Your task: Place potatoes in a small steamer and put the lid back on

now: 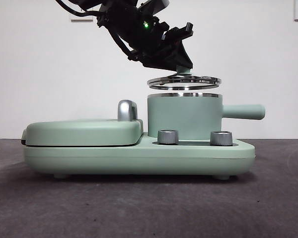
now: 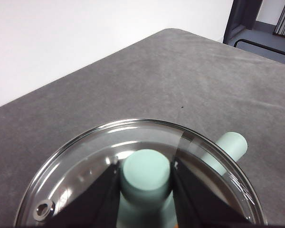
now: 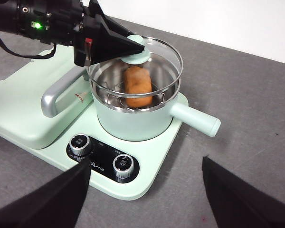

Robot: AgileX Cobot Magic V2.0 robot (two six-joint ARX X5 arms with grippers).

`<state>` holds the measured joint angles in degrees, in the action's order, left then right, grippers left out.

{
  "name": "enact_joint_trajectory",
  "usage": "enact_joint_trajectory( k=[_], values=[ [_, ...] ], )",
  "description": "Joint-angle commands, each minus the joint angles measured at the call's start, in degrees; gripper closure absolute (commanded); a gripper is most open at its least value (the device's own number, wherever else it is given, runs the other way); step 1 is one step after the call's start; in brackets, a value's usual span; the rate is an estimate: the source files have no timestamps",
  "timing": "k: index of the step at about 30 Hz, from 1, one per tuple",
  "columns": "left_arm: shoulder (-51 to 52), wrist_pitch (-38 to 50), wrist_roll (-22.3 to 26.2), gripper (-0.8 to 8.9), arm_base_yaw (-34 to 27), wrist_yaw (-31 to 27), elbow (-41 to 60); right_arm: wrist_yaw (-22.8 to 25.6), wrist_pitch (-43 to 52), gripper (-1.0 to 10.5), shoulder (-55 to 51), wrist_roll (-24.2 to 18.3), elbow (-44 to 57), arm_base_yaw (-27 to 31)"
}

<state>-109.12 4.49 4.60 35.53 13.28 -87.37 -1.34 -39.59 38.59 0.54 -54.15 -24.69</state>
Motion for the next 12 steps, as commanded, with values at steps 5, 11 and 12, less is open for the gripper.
enact_joint_trajectory(
  k=[5,11,12],
  values=[
    [-1.9,2.0,2.0,8.04,0.4,0.0,-2.1,0.4,0.5,5.8,0.2,1.0,-0.3,-0.3],
    [-2.7,1.5,2.0,8.04,0.4,0.0,-2.1,0.4,0.5,5.8,0.2,1.0,-0.3,-0.3],
    [-2.7,1.3,2.0,8.04,0.4,0.0,-2.1,0.4,0.5,5.8,0.1,1.0,-0.3,-0.3]
  ],
)
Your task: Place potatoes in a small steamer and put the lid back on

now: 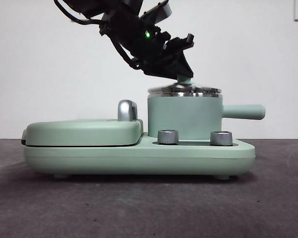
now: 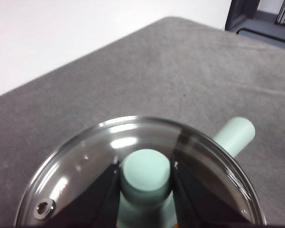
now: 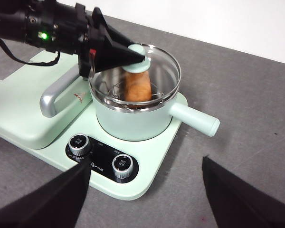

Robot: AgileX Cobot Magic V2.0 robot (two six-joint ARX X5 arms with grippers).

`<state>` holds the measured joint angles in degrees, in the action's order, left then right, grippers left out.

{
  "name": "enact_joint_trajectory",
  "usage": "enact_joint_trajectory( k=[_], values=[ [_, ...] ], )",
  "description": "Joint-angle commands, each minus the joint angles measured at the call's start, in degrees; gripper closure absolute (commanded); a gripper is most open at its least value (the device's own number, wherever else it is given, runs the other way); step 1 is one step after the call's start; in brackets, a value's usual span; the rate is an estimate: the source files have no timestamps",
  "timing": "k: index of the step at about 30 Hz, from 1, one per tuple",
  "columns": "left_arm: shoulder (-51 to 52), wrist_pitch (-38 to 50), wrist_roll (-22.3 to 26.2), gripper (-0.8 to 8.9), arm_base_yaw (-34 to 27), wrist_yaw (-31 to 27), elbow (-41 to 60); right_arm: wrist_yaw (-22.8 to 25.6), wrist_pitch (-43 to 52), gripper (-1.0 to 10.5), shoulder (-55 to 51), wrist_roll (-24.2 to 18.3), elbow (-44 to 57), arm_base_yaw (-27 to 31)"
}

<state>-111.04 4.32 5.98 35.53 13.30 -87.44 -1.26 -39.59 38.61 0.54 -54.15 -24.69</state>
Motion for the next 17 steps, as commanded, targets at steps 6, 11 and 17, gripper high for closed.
enact_joint_trajectory(
  k=[6,11,17],
  values=[
    [-0.8,0.0,0.6,8.04,0.4,0.0,-2.1,1.4,0.5,5.8,0.2,1.0,-0.3,-0.3],
    [-0.8,-0.6,0.7,8.04,0.4,0.0,-2.1,1.3,0.5,5.8,0.2,1.0,-0.3,-0.3],
    [-0.8,-1.0,0.7,8.04,0.4,0.0,-2.1,1.3,0.5,5.8,0.2,1.0,-0.3,-0.3]
  ],
)
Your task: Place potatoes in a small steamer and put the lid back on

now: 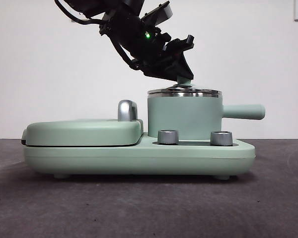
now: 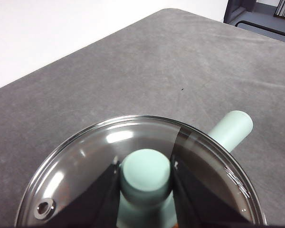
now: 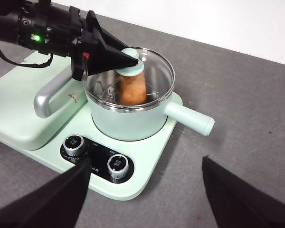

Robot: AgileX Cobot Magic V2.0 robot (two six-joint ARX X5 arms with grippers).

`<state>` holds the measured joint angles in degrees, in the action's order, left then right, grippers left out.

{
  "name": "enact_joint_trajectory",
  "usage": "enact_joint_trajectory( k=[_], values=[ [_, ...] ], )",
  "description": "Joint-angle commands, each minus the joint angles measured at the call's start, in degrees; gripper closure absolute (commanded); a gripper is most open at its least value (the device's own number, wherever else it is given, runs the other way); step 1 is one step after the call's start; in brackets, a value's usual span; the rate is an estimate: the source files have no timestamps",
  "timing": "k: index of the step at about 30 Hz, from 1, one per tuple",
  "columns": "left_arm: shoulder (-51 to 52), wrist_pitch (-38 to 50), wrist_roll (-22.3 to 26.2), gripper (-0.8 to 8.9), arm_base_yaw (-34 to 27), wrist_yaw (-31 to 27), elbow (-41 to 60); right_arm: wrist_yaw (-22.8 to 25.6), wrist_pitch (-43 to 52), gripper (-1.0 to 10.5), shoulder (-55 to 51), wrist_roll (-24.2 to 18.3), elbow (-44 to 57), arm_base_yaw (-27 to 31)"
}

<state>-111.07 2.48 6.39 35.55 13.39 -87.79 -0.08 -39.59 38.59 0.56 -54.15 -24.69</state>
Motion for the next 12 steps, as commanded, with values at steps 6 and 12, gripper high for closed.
enact_joint_trajectory(
  k=[6,12],
  values=[
    [-0.7,-0.6,1.6,7.99,0.4,-0.1,-1.7,0.2,0.5,5.8,0.2,1.0,-0.3,-0.3],
    [-0.7,-0.2,1.7,6.10,0.4,-0.1,-1.7,0.2,0.5,5.8,0.2,1.0,-0.3,-0.3]
  ],
)
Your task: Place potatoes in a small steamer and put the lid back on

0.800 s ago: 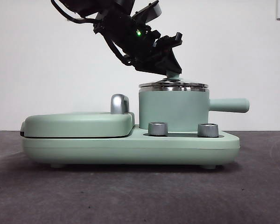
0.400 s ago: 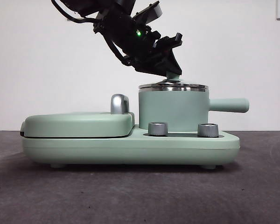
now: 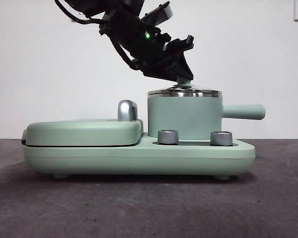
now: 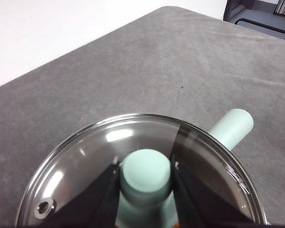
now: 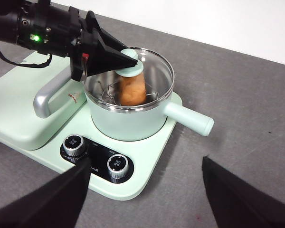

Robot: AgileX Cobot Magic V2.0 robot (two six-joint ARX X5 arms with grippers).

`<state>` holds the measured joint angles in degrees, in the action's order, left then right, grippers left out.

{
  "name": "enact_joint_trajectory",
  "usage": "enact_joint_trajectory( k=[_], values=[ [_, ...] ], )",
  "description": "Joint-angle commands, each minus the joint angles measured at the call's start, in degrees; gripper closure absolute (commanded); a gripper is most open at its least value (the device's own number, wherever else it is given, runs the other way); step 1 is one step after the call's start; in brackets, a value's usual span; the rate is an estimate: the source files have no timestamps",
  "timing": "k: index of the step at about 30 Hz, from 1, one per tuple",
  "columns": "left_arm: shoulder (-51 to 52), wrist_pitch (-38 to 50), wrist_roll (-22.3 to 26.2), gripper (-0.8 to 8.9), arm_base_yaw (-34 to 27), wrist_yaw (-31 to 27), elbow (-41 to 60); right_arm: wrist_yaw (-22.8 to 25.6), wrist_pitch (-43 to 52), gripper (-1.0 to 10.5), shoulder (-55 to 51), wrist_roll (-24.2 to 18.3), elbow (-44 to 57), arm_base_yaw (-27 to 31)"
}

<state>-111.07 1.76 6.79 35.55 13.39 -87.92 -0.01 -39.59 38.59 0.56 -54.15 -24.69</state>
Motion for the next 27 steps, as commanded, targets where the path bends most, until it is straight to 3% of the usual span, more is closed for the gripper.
enact_joint_trajectory(
  k=[1,12,19,27],
  values=[
    [-0.6,0.5,1.3,5.82,0.4,-0.1,-1.6,0.1,0.5,5.8,0.2,1.0,-0.3,-0.3],
    [4.6,-3.1,1.0,5.56,0.0,-0.1,-1.6,0.1,0.5,5.8,0.2,1.0,-0.3,-0.3],
    [10.7,-15.3,-6.3,5.68,-3.1,0.3,-1.4,0.1,0.5,5.8,0.3,1.0,-0.3,-0.3],
    [17.2,-21.6,-7.5,5.68,-8.3,3.6,2.4,0.0,0.5,5.8,0.3,1.0,-0.3,-0.3]
  ],
)
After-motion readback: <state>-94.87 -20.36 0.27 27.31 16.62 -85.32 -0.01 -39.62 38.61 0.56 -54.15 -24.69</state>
